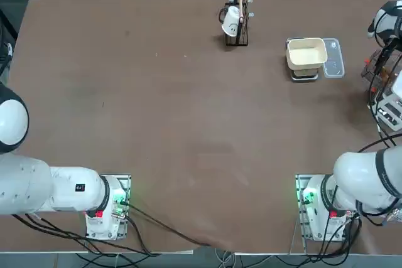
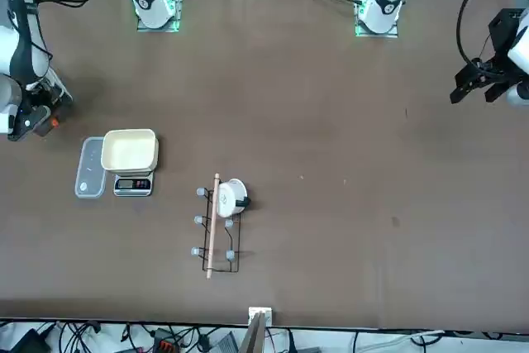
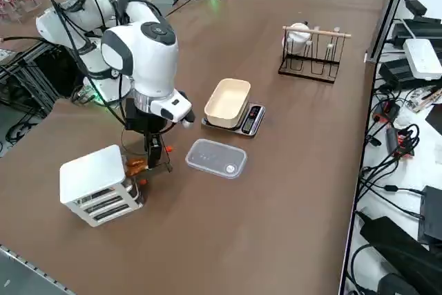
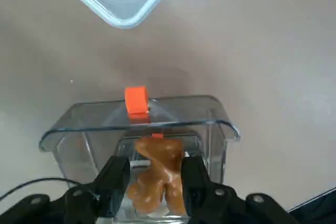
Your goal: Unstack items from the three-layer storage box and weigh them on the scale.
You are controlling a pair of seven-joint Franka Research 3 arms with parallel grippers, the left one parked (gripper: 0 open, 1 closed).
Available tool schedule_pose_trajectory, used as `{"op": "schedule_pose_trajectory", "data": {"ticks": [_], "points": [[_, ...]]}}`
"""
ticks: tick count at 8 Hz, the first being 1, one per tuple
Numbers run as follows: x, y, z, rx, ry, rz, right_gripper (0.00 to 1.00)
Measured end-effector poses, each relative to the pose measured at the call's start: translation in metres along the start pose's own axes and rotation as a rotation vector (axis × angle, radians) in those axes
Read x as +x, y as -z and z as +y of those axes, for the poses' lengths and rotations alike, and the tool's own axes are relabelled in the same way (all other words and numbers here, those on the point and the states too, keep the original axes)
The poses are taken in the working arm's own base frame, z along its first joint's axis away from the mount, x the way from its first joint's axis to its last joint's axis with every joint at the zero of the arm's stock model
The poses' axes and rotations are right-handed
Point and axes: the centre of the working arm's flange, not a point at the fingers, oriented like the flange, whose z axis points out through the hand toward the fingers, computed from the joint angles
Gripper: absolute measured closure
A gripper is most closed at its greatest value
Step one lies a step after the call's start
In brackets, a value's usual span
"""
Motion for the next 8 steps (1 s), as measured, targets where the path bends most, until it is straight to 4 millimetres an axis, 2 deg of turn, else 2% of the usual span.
{"op": "schedule_pose_trajectory", "data": {"ticks": [4, 6, 8], "points": [[-0.018, -0.008, 0.008, -0.004, -0.034, 0.009, 0.39], [-0.015, -0.018, 0.008, -0.001, -0.054, 0.013, 0.39], [-0.014, -0.020, 0.007, -0.002, -0.075, 0.014, 0.42]]}}
